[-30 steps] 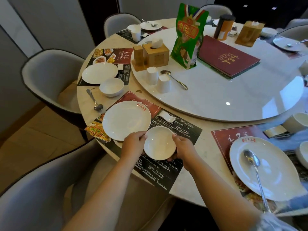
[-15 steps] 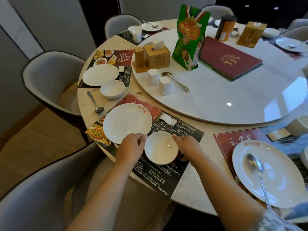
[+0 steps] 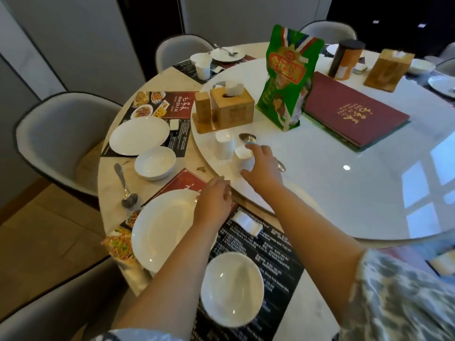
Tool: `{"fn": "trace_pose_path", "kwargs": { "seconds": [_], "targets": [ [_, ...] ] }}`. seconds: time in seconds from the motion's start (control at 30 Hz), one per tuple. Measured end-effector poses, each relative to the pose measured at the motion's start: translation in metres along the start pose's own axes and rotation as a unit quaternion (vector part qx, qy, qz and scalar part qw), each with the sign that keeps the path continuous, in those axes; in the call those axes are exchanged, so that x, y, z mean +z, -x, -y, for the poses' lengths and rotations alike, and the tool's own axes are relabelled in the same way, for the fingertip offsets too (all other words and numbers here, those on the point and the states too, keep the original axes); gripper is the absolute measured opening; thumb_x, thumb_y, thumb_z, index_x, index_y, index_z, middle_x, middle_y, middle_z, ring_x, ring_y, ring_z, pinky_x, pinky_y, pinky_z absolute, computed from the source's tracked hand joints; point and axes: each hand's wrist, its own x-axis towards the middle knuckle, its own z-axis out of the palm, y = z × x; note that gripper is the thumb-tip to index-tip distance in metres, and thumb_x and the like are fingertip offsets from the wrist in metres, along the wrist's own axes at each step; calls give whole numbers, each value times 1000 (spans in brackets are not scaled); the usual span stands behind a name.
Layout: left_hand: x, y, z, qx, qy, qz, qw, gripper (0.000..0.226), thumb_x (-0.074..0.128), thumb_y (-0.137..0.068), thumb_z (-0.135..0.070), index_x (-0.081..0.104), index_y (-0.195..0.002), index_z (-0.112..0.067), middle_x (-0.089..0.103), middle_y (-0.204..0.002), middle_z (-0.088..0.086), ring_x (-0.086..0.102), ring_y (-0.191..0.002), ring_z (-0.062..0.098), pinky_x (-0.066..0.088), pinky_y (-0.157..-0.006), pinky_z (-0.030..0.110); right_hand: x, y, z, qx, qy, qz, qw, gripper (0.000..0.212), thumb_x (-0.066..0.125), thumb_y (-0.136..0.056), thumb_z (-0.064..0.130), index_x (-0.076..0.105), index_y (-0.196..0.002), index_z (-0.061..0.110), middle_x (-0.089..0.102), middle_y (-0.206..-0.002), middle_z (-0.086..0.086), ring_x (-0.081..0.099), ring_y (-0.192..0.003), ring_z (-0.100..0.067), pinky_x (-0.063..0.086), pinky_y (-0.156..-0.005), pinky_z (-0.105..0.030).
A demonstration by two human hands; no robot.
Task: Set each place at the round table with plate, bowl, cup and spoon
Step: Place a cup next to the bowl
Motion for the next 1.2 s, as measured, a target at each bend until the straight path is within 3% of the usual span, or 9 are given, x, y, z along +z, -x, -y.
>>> {"fn": "trace_pose_path", "kwargs": {
  "seconds": [0.17,0.33,0.53,0.6,0.7,0.77,0.9,1.03,1.2],
  "targets": [
    [21,-22,8,18,-29,15,999,42,47,-95,-8,53,-137,-14,38,-152,1,34,-139,19,28,-113,29,5,-43,-2,-37,88,58,994,73,73,-81,27,35,-143,24,31,-151,-4,42,-128,-33,36,-106,-42],
    [27,-22,14,23,-11,4,1000,45,49,-93,-5,53,-137,-13,39,-150,0,33,-139,17,27,-113,27,9,-51,-7,-25,51,55,997,65,76,-78,25,45,-135,24,39,-146,-2,47,-123,-32,42,-99,-41],
    [18,-25,4,1,70,-50,996,38,48,-92,-4,59,-128,-13,54,-131,3,51,-120,18,41,-100,28,-3,-31,-9,8,-158,-10,987,62,75,-78,22,49,-134,24,45,-132,-1,48,-119,-18,41,-91,-26],
    [14,-25,-5,-63,147,-54,986,31,48,-95,-11,61,-123,-14,60,-118,2,57,-108,17,46,-89,29,-8,-12,-11,37,-270,-26,962,58,74,-79,23,50,-132,26,46,-129,0,48,-119,-19,46,-95,-33],
    [9,-23,-21,-232,415,26,879,28,46,-100,-26,63,-115,-9,72,-96,7,68,-92,22,54,-77,32,-12,23,-15,71,-425,-30,902,52,74,-80,22,54,-127,21,50,-128,-5,57,-115,-26,57,-84,-40],
    [5,-13,-30,-256,512,82,816,31,48,-99,-32,63,-107,-6,74,-92,14,71,-88,24,55,-73,32,-15,46,-18,75,-446,-34,891,47,76,-78,24,56,-121,23,54,-123,-2,63,-106,-25,58,-83,-41],
    [-3,15,-40,-196,474,111,851,20,50,-97,-19,65,-103,-8,73,-91,18,72,-83,25,58,-84,36,-26,88,-26,60,-376,-56,923,45,80,-73,26,57,-111,33,61,-111,15,62,-100,-11,55,-83,-27],
    [-7,35,-45,-148,411,78,896,18,53,-95,-10,68,-105,-6,71,-96,14,72,-79,24,61,-72,32,-36,121,-46,33,-214,-56,975,65,85,-61,43,51,-116,38,62,-108,10,59,-98,-9,50,-78,-22],
    [-7,65,-56,-63,296,118,946,19,55,-95,-20,73,-102,-20,72,-98,3,69,-88,22,60,-76,35,-28,161,-63,70,-170,-11,983,70,82,-67,31,45,-126,30,57,-110,13,55,-101,-8,42,-72,-15]
  ]
}}
